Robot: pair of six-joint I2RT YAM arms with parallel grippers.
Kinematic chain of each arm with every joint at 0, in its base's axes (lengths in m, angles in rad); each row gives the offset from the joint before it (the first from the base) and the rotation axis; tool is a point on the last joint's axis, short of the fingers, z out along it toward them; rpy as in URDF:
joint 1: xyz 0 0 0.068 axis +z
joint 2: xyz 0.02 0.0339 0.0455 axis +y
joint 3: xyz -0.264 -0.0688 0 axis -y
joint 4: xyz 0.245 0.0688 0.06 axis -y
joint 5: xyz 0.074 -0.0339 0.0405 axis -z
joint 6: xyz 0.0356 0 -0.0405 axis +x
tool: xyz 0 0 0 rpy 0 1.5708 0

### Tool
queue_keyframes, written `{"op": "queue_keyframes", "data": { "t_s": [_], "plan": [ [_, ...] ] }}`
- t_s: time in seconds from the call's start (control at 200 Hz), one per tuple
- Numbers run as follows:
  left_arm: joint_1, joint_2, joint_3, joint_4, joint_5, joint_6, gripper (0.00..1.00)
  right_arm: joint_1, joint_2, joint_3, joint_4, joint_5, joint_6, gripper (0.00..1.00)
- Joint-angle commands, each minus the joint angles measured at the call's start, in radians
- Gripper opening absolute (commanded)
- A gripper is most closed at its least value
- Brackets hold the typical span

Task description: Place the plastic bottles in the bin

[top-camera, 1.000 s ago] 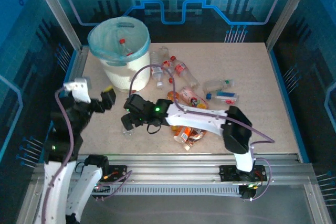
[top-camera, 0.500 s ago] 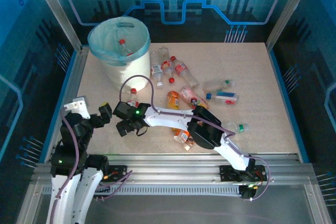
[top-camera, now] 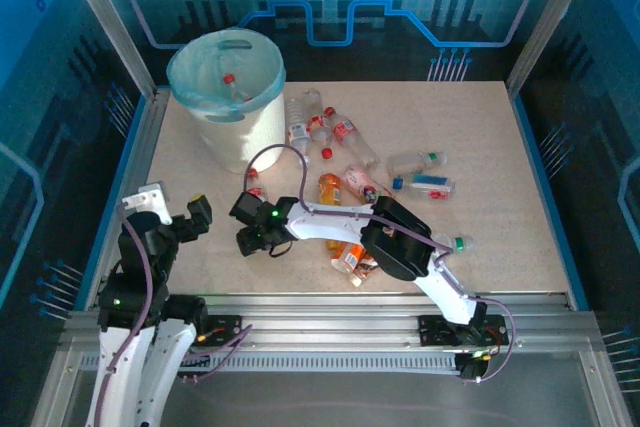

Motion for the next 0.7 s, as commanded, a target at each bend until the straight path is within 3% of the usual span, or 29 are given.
{"op": "queue_keyframes", "data": {
  "t_s": [0.0, 0.335, 0.695],
  "plan": [
    [0.003, 0.008, -0.004, -0.018, -0.025, -0.019, 0.99, -0.015, -0.087, -0.082, 0.031, 0.004, 0.014, 0.66],
    [0.003, 0.053, 0.036, -0.036, -0.006, -0.048, 0.99, -0.026, -0.342, -0.353, 0.199, -0.054, -0.058, 0.64],
    [0.003, 0.188, 0.222, -0.031, 0.161, -0.125, 0.98, -0.006, -0.592, -0.605, 0.361, -0.081, -0.175, 0.63]
  ]
}}
